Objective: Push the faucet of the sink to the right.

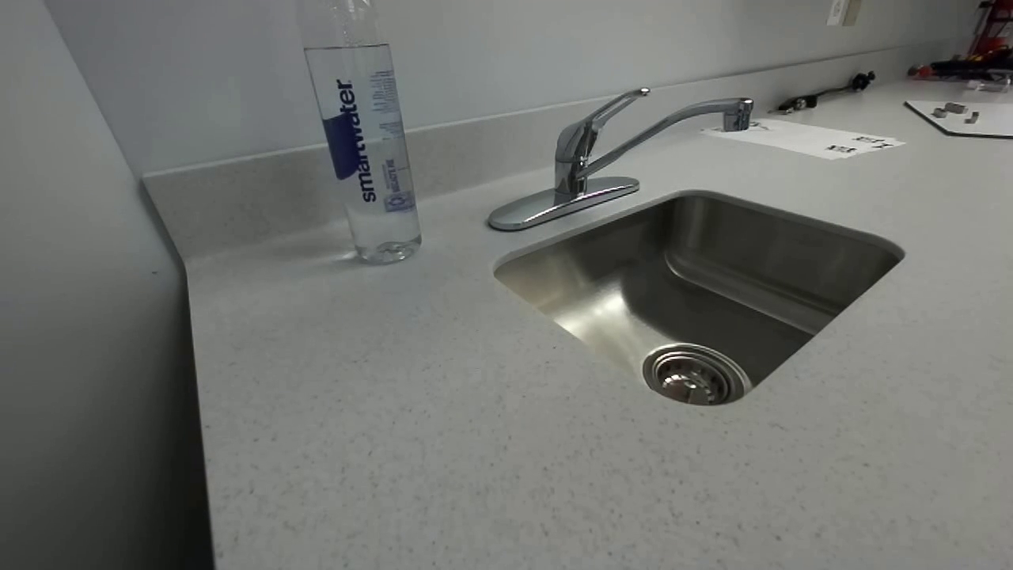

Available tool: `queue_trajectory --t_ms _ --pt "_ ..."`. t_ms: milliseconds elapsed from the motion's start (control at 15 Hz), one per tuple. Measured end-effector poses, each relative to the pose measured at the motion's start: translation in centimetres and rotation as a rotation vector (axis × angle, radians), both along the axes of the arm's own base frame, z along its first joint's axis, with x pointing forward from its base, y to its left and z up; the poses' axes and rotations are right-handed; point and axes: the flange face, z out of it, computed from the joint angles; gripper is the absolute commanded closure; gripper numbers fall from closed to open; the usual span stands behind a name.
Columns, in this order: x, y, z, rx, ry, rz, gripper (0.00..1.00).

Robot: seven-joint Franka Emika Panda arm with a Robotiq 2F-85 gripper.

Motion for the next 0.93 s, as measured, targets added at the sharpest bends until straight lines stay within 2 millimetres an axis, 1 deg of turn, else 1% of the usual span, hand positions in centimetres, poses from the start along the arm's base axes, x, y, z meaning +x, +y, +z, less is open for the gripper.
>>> queue_trajectory --t_ms 133,333,467,667,933 --pt "-0.7 -0.8 -0.2 -0.002 0.006 -0.015 0.00" --pt "-1.6 -1.2 -0.4 -0.005 0.014 -0.022 0.00" --pt "-2.2 -1.3 -0.2 -0.006 0.015 -0.022 0.00" --pt "-3.0 -1.1 -0.7 -0.009 0.023 -0.018 0.00" --pt "-3.6 -1.2 -0.3 -0.010 0.018 -0.018 0.00"
